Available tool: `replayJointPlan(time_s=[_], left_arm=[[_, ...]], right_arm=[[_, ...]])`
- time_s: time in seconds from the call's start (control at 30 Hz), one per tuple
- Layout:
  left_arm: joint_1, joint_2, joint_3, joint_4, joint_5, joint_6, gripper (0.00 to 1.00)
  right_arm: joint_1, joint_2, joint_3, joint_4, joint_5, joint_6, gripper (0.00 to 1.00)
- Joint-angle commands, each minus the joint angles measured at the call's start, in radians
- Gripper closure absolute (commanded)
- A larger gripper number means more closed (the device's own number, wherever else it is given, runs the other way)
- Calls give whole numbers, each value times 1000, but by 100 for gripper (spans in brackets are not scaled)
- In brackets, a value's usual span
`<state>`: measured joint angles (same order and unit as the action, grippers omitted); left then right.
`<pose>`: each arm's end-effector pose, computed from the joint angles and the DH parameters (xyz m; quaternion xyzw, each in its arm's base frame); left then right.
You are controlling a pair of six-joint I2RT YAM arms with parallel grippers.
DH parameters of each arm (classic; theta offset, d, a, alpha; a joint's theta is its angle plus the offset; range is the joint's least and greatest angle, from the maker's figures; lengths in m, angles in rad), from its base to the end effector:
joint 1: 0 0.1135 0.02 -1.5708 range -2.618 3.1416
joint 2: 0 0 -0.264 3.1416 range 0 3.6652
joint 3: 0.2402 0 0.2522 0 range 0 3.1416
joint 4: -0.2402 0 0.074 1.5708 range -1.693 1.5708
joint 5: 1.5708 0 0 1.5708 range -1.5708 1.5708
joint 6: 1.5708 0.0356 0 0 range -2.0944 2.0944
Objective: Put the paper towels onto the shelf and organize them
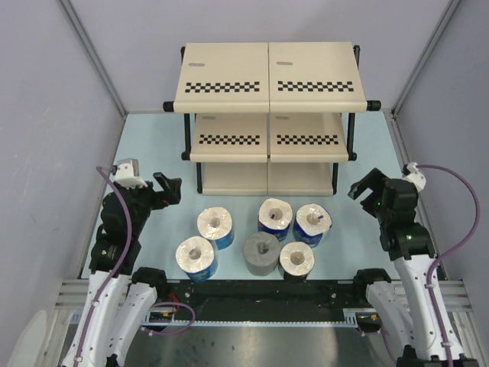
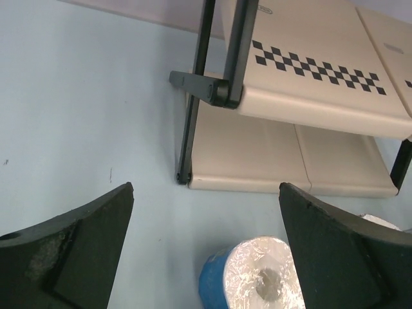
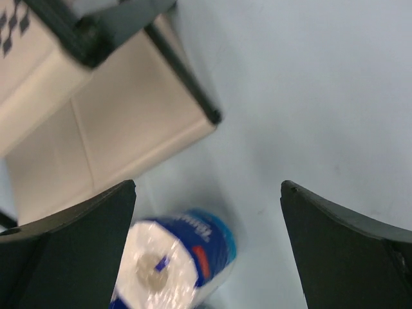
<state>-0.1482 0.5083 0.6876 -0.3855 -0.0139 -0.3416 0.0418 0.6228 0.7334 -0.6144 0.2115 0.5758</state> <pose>0.1257 -0.0183 0.3223 -0.0793 0.7721 -0.1477 0.6131 0.1379 -0.0017 0.3016 0.2777 0.8117 0.0671 0.5094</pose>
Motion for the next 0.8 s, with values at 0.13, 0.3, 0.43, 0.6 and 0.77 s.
replayJointPlan(time_s=[0.13,0.3,0.43,0.6,0.77], left_arm=[[-2,-1,-36,-18,95,93,0],[-4,18,-43,-18,100,92,0],[-10,13,-48,-18,97,84,0],[-13,13,-51,-15,100,85,0],[-16,13,-49,-18,100,85,0]], right_arm=[[309,-3,90,-229,-9,160,0],[420,-5,92,-300,-21,191,0],[527,-8,90,-320,26,202,0],[572,43,92,-305,34,216,0],[607,98,90,-288,100,274,3]])
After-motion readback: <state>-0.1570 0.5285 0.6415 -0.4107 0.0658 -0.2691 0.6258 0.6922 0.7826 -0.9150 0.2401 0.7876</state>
